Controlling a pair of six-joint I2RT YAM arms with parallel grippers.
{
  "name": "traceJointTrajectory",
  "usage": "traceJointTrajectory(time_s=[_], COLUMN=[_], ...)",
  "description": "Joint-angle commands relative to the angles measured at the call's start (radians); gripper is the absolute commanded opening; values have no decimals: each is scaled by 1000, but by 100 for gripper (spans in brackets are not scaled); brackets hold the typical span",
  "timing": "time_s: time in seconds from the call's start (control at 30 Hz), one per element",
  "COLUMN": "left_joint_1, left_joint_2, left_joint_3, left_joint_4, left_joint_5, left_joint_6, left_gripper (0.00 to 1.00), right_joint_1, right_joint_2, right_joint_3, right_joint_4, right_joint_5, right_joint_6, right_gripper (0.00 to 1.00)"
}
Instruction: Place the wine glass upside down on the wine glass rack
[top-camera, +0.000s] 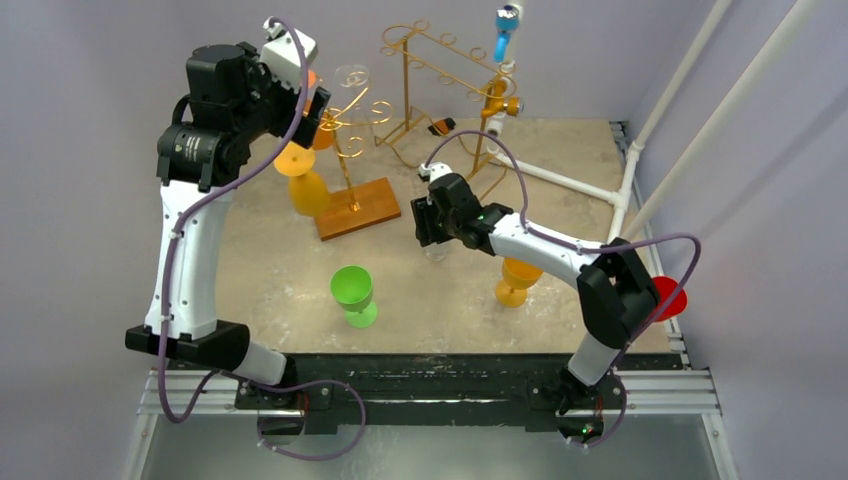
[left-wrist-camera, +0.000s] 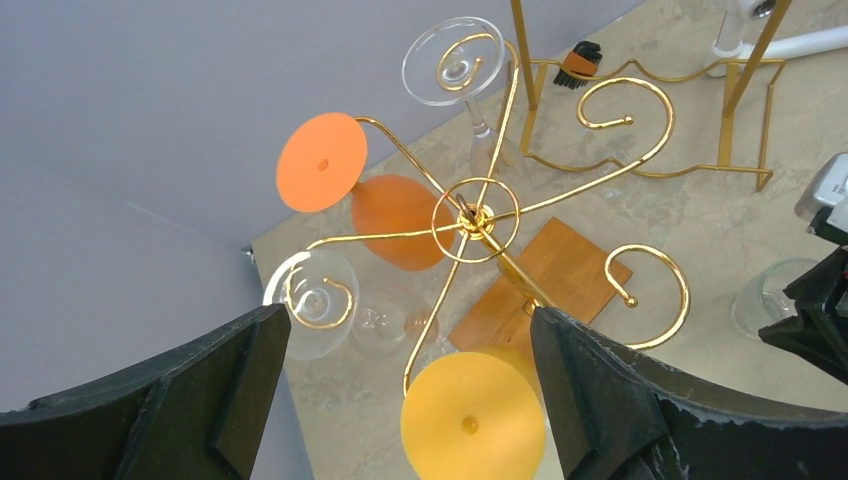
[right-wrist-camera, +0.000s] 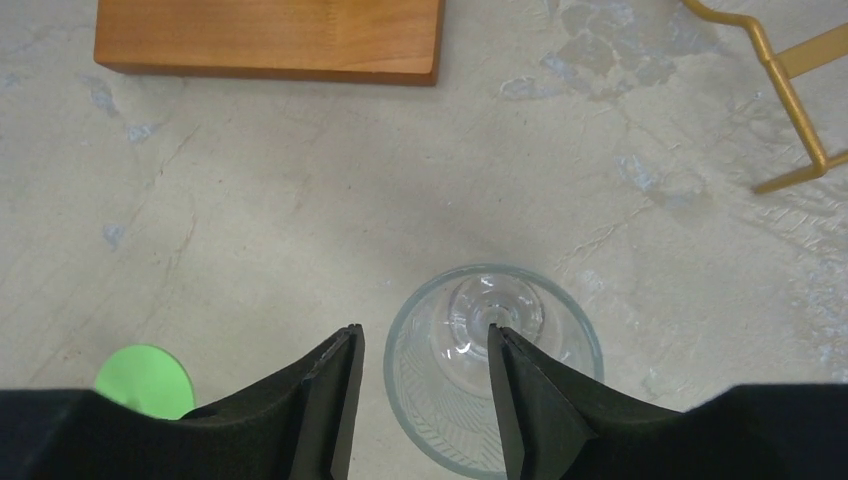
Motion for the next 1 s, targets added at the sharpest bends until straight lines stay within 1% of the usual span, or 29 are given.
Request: traceJointTrajectory(time_s=[0.0, 0.07, 0.13, 0.17, 0.2, 0.27, 0.3, 0.33, 0.4, 0.5, 0.57, 0.6, 0.7, 0.83, 0.97], left_joint_1=[7, 7, 7, 7, 7, 7, 7, 7, 7, 7, 7, 7, 7, 7, 7], left_joint_2=[-60, -70, -78, -82, -89, -105, -114, -122, -139, -149, -152, -156, -175, -193, -207], left_joint_3=[-14, -27, -41, -49, -59, -80, -88, -94, -105, -130, -143, -153, -183, -217, -264], left_joint_4=[-10, -7, -4, -5, -3, -2, -1, -2, -10, -34, -50, -54, -54, -57, -33], left_joint_5=[-16, -19, -19, -15, -9, 5, 8, 11, 31, 85, 120, 141, 204, 339, 476], left_joint_6=[-3, -3, -1, -1, -1, 0, 0, -1, 2, -14, -26, -36, -67, -132, -183], left_gripper=[99, 99, 97, 95, 93, 86, 84, 83, 80, 81, 84, 86, 92, 94, 94], right_joint_1=[21, 31, 38, 41, 43, 43, 43, 43, 43, 42, 42, 42, 42, 43, 43], right_joint_2=[-12, 3, 30, 49, 70, 96, 95, 84, 40, -79, -171, -233, -342, -412, -420], right_joint_3=[54, 55, 66, 78, 93, 123, 127, 129, 135, 149, 152, 148, 156, 190, 224], right_joint_4=[-19, -24, -33, -43, -58, -95, -101, -105, -112, -109, -82, -40, 20, 84, 179], right_joint_5=[50, 58, 62, 65, 68, 84, 87, 90, 93, 75, 36, 14, -66, -140, -221], right_joint_6=[-23, -26, -31, -34, -35, -26, -23, -17, 0, 28, 41, 54, 64, 71, 99], right_gripper=[55, 54, 48, 42, 33, 15, 6, 0, 0, 0, 0, 0, 0, 0, 0])
